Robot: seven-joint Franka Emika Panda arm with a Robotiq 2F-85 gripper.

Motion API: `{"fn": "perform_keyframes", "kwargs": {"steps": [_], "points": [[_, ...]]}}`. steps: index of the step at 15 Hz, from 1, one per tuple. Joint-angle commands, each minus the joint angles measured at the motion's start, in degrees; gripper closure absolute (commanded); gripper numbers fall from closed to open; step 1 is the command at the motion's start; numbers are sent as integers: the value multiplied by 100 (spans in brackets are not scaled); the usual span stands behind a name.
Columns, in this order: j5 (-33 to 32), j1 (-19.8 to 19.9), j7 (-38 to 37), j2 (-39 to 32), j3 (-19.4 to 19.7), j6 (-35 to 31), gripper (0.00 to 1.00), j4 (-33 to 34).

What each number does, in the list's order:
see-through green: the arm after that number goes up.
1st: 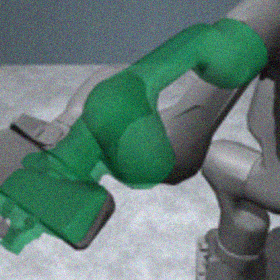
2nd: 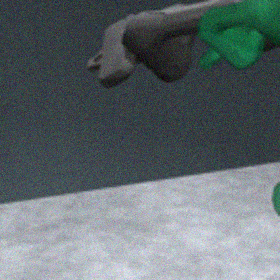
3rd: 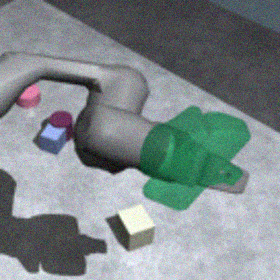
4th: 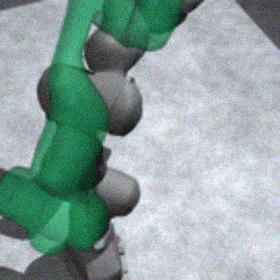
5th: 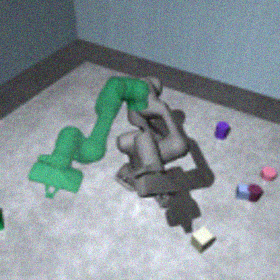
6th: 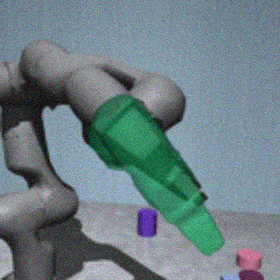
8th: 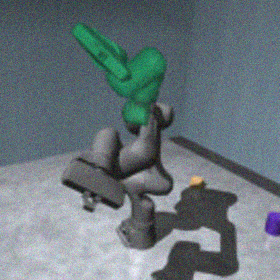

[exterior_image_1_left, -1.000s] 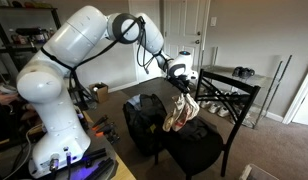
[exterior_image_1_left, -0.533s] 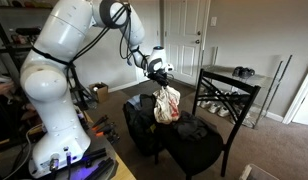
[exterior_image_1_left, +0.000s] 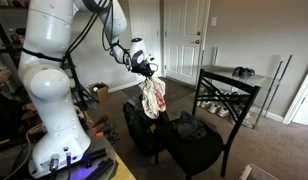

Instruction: Pick up the t-shirt from the seat of the chair and put it in the black laundry bag.

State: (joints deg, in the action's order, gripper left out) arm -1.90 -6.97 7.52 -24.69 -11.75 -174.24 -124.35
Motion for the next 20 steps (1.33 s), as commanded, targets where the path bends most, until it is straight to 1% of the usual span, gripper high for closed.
{"fn": "perform_keyframes", "kwargs": {"steps": [1,3,8,12,14,16,17,18,20], "points": [[-208,-86,119,606,-182,-358,94,-547],[-255,-147,123,633,-279,-422,95,-519],[-204,-216,167,474,-588,-248,95,-264],[-284,-401,150,376,-638,-171,94,-175],[-278,-418,169,262,-660,-138,95,-95],[-286,-466,127,182,-603,-97,94,-26],[-308,-486,120,151,-561,-57,63,10],[-298,-458,131,92,-567,-42,62,52],[-279,-403,148,1,-566,-2,50,124]]}}
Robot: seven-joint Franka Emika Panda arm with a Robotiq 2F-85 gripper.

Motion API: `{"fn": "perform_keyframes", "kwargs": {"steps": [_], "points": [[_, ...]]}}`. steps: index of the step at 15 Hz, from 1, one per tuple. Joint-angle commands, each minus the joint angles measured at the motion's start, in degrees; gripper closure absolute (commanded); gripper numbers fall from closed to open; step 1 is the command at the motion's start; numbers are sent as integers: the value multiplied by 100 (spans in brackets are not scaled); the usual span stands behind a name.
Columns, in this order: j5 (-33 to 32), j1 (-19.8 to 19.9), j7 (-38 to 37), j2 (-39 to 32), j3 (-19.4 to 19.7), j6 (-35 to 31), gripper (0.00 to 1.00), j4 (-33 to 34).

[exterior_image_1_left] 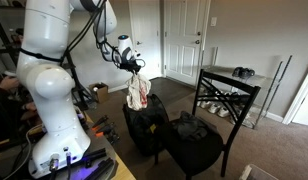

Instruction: Pick up the t-shirt from the seat of the chair and put it in the black laundry bag.

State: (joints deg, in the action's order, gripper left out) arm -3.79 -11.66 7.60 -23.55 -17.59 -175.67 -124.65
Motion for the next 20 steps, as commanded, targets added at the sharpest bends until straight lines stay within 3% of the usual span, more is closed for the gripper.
{"fn": "perform_keyframes", "kwargs": {"steps": [1,8,9,10,12,20], "points": [[-73,105,152,-149,4,148,43,185],[79,613,152,-168,-27,6,0,42],[121,759,177,-148,-80,-23,0,3],[34,456,6,-252,72,29,11,172],[48,616,18,-252,74,22,0,157],[55,643,22,-252,25,21,0,149]]}}
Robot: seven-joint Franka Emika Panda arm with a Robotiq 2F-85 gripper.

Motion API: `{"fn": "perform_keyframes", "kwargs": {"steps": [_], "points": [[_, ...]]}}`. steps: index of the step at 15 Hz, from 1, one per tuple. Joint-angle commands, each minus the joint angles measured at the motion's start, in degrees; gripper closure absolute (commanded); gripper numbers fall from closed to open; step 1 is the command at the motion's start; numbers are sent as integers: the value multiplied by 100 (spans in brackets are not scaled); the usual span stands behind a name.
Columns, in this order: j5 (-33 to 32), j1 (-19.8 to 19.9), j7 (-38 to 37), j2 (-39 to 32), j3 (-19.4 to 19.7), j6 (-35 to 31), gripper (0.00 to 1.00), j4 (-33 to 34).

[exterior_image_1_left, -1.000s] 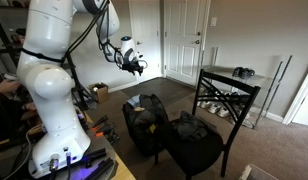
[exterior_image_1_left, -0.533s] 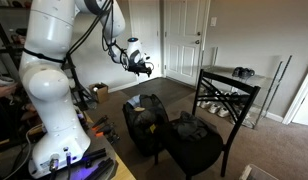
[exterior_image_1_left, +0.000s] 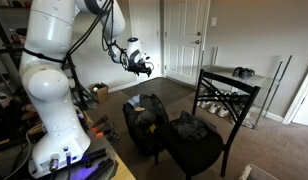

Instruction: Pick up the t-shirt from the seat of the chair and put it in the black laundry bag.

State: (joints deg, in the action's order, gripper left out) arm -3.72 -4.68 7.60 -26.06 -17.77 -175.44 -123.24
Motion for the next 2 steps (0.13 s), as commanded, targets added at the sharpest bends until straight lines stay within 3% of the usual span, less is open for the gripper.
{"fn": "perform_keyframes", "kwargs": {"steps": [1,2], "points": [[48,-55,22,-1,43,-2,0,9],[48,-55,22,-1,43,-2,0,9]]}}
